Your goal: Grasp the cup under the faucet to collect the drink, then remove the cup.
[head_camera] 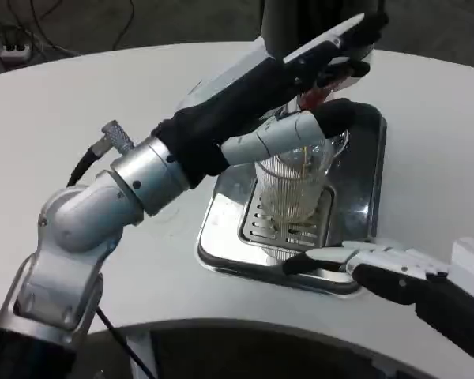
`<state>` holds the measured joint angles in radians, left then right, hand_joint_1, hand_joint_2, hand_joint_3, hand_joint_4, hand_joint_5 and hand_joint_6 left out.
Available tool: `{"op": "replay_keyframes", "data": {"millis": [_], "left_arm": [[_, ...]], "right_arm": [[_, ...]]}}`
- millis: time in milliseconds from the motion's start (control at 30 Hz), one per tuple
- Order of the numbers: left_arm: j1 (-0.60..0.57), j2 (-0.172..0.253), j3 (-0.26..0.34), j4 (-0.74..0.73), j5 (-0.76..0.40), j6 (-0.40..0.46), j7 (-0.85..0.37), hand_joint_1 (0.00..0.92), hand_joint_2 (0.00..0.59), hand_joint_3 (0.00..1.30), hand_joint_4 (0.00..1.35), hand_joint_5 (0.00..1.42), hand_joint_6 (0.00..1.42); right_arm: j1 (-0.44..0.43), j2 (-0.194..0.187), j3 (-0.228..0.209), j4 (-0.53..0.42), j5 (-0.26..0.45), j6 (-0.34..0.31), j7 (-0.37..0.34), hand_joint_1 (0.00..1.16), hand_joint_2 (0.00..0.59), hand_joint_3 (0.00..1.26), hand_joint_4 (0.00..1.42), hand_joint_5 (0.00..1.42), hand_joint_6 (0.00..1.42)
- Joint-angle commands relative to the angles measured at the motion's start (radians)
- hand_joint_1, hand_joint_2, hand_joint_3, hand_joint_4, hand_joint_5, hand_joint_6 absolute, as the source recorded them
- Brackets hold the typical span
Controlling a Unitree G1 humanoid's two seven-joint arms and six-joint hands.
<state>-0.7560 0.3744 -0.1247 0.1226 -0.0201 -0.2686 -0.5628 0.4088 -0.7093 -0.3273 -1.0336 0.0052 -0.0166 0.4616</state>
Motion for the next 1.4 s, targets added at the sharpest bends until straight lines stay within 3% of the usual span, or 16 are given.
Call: {"op": "replay_keyframes", "data": {"millis": [33,167,267,333,567,733,967,1400], "left_arm": [[0.005,0.018,-0.031,0.007,0.028,-0.019,-0.04,0.0,0.075,0.06,0.02,0.14,0.1],[0.013,0.027,-0.028,0.0,0.049,-0.033,-0.026,0.0,0.076,0.06,0.02,0.14,0.1],[0.017,0.036,-0.025,-0.005,0.068,-0.041,-0.016,0.0,0.079,0.06,0.02,0.14,0.1],[0.021,0.041,-0.021,-0.01,0.073,-0.043,-0.01,0.0,0.081,0.06,0.02,0.15,0.09],[0.03,0.049,-0.016,-0.021,0.085,-0.051,0.006,0.0,0.083,0.06,0.03,0.15,0.09],[0.035,0.054,-0.014,-0.025,0.09,-0.059,0.01,0.0,0.078,0.06,0.03,0.15,0.09],[0.038,0.059,-0.011,-0.035,0.091,-0.057,0.017,0.0,0.075,0.06,0.03,0.15,0.09],[0.044,0.067,-0.011,-0.056,0.092,-0.05,0.023,0.0,0.076,0.07,0.04,0.15,0.09]], "right_arm": [[0.0,0.012,0.011,-0.014,-0.002,0.006,-0.011,0.61,0.472,0.22,0.18,0.14,0.08],[-0.006,0.029,0.04,-0.014,-0.001,0.057,-0.021,0.62,0.443,0.22,0.18,0.14,0.08],[-0.017,0.093,0.1,-0.014,0.006,0.191,-0.055,0.63,0.379,0.22,0.18,0.14,0.11],[-0.033,0.128,0.136,-0.005,-0.011,0.244,-0.075,0.66,0.333,0.22,0.19,0.14,0.12],[-0.109,0.208,0.234,0.048,-0.099,0.304,-0.124,0.82,0.259,0.19,0.19,0.16,0.17],[-0.121,0.288,0.267,0.096,-0.144,0.299,-0.181,0.84,0.225,0.18,0.19,0.16,0.19],[-0.163,0.404,0.358,0.202,-0.243,0.242,-0.298,0.87,0.201,0.17,0.19,0.16,0.21],[-0.305,0.538,0.456,0.455,-0.315,0.127,-0.413,0.87,0.19,0.16,0.18,0.16,0.25]]}}
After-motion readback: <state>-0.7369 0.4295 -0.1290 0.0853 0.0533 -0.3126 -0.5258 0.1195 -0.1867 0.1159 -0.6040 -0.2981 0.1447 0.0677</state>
